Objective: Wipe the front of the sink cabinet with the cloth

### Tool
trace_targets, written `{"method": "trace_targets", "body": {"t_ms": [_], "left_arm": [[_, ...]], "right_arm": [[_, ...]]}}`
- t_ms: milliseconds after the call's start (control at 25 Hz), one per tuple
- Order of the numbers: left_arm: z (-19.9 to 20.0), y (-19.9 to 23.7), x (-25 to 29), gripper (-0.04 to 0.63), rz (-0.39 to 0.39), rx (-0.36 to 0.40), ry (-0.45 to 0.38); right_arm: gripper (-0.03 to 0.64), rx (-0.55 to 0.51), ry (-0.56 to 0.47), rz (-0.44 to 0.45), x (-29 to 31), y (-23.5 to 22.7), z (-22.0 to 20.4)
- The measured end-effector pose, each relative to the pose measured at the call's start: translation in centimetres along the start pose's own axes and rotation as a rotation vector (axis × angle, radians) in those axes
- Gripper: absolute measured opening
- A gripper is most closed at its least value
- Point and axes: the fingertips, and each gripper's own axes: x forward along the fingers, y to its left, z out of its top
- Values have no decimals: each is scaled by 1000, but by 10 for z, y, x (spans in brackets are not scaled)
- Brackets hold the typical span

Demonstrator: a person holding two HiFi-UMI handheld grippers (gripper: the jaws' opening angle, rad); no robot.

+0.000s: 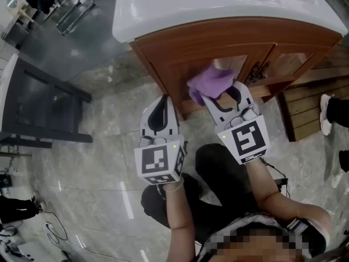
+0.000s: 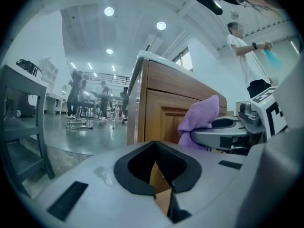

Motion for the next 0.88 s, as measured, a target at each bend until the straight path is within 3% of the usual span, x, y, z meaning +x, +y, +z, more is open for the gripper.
{"method": "trace_targets", "body": {"t_ms": [400, 600, 880], "left_arm": [[-10, 20, -11, 6, 40, -16, 20], [-11, 22, -10, 6, 34, -25, 16], [-12, 21, -5, 6, 21, -28, 15]], "right_arm": [[184, -13, 8, 122, 44, 64, -2], [184, -45, 20, 100, 58, 68, -11], [184, -12, 7, 103, 63, 65, -13]]}}
